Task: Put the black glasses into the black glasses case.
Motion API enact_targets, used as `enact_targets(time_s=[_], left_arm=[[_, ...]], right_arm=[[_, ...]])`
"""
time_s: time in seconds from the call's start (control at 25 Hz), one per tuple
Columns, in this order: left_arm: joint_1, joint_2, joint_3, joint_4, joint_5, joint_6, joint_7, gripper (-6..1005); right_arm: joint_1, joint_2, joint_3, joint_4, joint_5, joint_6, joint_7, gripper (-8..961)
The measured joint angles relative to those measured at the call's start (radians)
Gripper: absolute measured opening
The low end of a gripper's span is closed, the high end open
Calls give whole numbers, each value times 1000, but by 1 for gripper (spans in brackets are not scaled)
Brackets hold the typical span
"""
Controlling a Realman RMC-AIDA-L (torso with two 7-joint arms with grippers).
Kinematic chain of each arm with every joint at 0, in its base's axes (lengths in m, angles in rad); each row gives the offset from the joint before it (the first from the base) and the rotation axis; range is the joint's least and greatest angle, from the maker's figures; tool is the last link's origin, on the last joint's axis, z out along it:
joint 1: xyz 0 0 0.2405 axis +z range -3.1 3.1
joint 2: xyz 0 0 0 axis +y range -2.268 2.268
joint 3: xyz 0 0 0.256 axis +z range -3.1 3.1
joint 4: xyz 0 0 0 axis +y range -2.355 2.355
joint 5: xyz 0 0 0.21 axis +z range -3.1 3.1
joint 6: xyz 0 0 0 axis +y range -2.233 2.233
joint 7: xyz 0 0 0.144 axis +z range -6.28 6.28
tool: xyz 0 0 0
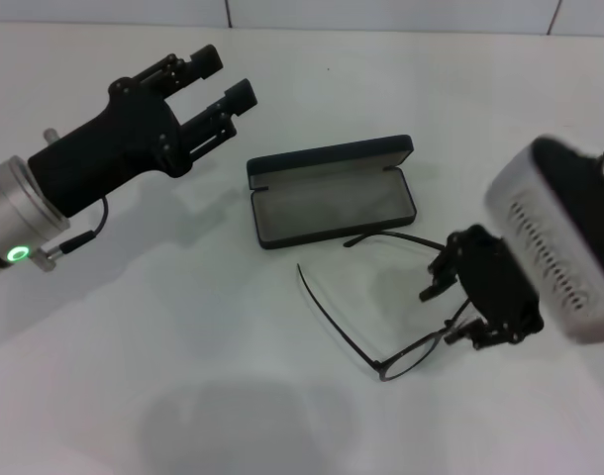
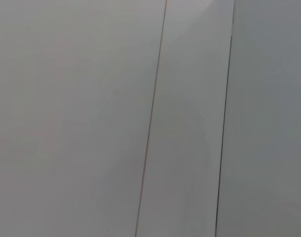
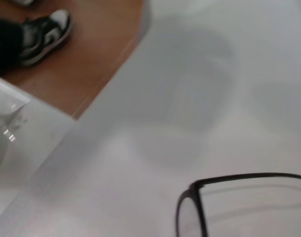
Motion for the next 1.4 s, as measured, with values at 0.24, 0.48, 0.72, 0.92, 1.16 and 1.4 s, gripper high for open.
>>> enact_targets(time_s=[0.24,0.48,0.72,0.92,1.16,1.4], left_arm=[[0,-2,0,0,10,-2,-6,607],[0,-5,0,0,11,-4,-4,606],[1,-5,0,0,11,-15,0,606],[6,-5,0,0,11,-16,1,605],[7,-3,0,-1,11,-18,2,604],[9,-2,0,-2,11,-25,3,604]], right_arm=[[78,3,-97,60,-58,4,55,420],[118,5,-160,121,-79,46,78,547],[137,5,-210,152,-79,90,81,534],[170,5,-257,207,-80,142,92,532],[186,4,-284,251,-74,189,93,495],[189,4,-274,251,-68,184,100,320]])
